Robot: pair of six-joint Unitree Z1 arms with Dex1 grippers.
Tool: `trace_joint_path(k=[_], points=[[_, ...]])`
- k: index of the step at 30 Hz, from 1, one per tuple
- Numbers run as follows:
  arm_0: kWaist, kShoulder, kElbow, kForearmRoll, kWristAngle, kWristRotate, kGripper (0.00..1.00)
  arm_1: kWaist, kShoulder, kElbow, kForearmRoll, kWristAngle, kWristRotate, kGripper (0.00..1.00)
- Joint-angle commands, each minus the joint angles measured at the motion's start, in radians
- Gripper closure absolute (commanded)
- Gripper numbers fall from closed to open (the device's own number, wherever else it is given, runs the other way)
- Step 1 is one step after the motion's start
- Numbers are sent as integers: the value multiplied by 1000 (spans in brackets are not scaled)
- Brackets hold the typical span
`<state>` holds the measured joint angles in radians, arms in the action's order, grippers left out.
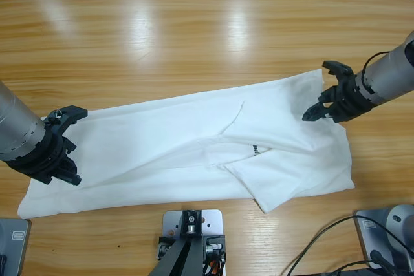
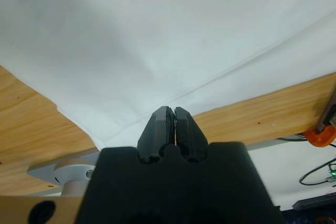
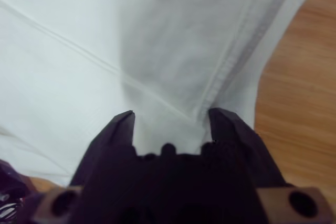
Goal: Fold clothes
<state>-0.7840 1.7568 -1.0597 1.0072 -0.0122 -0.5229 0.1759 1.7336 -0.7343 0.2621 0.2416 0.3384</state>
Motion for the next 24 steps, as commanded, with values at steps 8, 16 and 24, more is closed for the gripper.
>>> trace_joint_path(k=[8, 16, 24], points=[[-20, 31, 50, -12, -2, -10, 1000, 174, -84, -94, 19, -21, -469, 377], [-21, 27, 47, -12, -2, -28, 1000, 174, 138, -128, 5, 2, -661, 378], [-21, 27, 46, -14, -2, -31, 1000, 152, 173, -139, -16, 6, -697, 381]])
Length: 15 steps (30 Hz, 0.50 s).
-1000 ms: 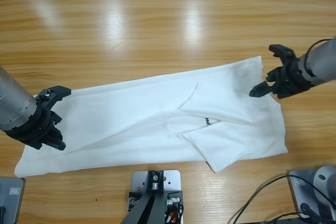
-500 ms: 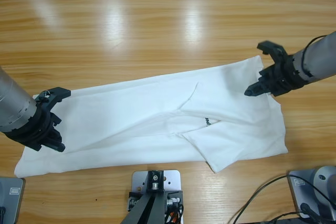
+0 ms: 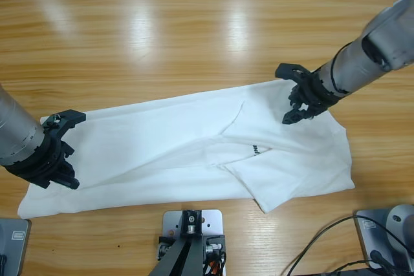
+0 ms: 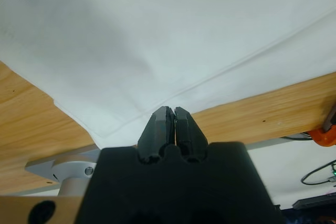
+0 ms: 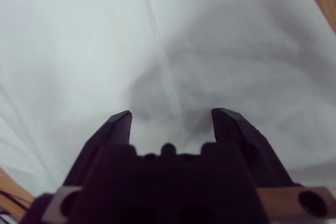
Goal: Fold clothes
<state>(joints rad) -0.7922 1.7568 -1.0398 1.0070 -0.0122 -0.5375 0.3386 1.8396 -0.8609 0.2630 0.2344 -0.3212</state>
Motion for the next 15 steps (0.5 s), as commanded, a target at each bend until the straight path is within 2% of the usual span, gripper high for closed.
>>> trace_joint_path(k=[1, 2, 5, 8, 10, 12, 13, 15], points=[[-12, 28, 26, -15, -2, -16, 1000, -10, 74, -12, -16, 15, -39, 384], [-13, 28, 25, -16, -2, -16, 1000, -10, 78, -12, -16, 18, -40, 403], [-13, 27, 24, -18, -2, -16, 1000, -10, 79, -10, -11, 28, -45, 711], [-13, 27, 24, -22, -2, -22, 1000, -8, 80, -11, -1, 34, -50, 855], [-13, 27, 27, -22, -2, -30, 1000, -7, 74, -13, 9, 32, -53, 879], [-12, 23, 33, -22, -1, -46, 379, -3, 59, -12, 17, 25, -55, 888], [-12, 19, 34, -22, 0, -49, 304, 1, 49, -12, 18, 18, -56, 888], [-13, 15, 34, -27, 1, -50, 243, 5, 29, -10, 20, 3, -56, 883]])
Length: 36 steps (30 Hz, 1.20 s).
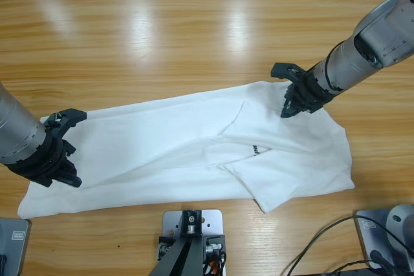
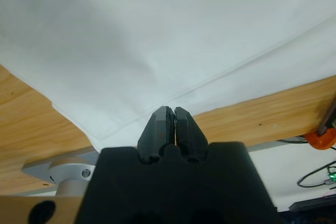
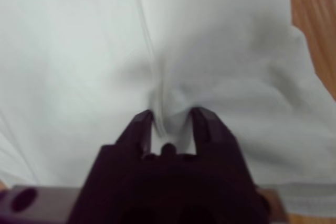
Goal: Fold clothes
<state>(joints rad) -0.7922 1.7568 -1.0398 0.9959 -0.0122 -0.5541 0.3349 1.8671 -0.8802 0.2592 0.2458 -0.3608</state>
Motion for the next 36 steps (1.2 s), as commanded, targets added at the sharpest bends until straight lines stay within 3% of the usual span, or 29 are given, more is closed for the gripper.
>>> trace_joint_path(k=[1, 3, 6, 9, 12, 13, 15, 18, 21, 24, 34, 36], points=[[-13, 15, 33, -18, 0, -33, 234, 13, -11, 9, 24, -26, -15, 855], [-13, 16, 33, -21, 0, -35, 234, 18, -39, 9, 23, -52, -11, 499], [-13, 16, 34, -22, 0, -35, 234, 25, -69, 9, 19, -83, -12, 185], [-12, 15, 36, -21, 0, -35, 234, 32, -67, 9, 12, -117, -12, 128], [-12, 12, 38, -21, 0, -36, 234, 33, -72, 7, 8, -109, -12, 139], [-12, 10, 40, -21, 0, -36, 234, 38, -83, 7, 9, -98, -12, 204], [-13, 9, 45, -22, 0, -36, 234, 52, -86, 9, 12, -51, -12, 476], [-12, 7, 47, -25, 2, -38, 224, 79, -56, 16, 10, -30, -12, 493], [-13, 2, 47, -25, 5, -43, 124, 79, -23, 15, -1, -27, -14, 510], [-12, 1, 47, -25, 7, -43, 119, 79, 2, 15, -12, -25, -17, 607], [-12, 3, 53, -28, 8, -44, 119, 79, 49, 12, -21, -19, -17, 620], [-13, 3, 55, -28, 8, -44, 119, 79, 48, 12, -21, -19, -17, 809]])
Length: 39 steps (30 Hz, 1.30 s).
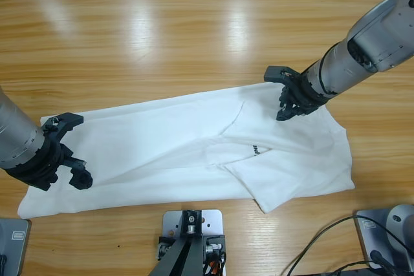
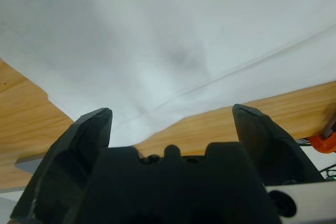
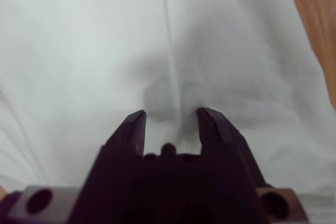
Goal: Fold clothes
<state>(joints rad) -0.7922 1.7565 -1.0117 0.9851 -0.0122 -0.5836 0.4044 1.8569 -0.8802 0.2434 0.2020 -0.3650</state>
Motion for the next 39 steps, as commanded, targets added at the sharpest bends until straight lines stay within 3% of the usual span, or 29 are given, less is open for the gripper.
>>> trace_joint_path(k=[1, 3, 4, 10, 11, 12, 13, 14, 15, 16, 32, 39], points=[[-12, 3, 27, -17, 8, -15, 119, 10, 54, 12, -4, 24, -15, 879], [-12, 3, 28, -17, 8, -15, 119, 10, 43, 10, 0, 24, -23, 903], [-13, 3, 29, -17, 8, -15, 119, 10, 30, 10, 0, 25, -33, 1000], [-12, 3, 31, -17, 8, -15, 119, 11, -26, 13, -3, -9, -43, 1000], [-13, 3, 31, -17, 8, -15, 119, 11, -23, 13, -3, -16, -41, 987], [-13, 2, 32, -17, 8, -15, 119, 11, -19, 13, -3, -21, -40, 809], [-12, 1, 33, -17, 8, -15, 119, 12, -16, 14, -2, -23, -40, 758], [-12, 0, 33, -17, 8, -15, 119, 13, -13, 14, -1, -20, -40, 795], [-12, -2, 34, -17, 8, -17, 119, 17, -13, 13, -1, -18, -41, 939], [-12, -2, 35, -17, 8, -19, 119, 21, -15, 14, 0, -18, -42, 1000], [-13, -6, 45, -21, 7, -28, 119, 70, -95, -4, -7, -86, -54, 1000], [-12, -9, 48, -25, 6, -30, 118, 225, -110, -115, 61, -193, -77, 1000]])
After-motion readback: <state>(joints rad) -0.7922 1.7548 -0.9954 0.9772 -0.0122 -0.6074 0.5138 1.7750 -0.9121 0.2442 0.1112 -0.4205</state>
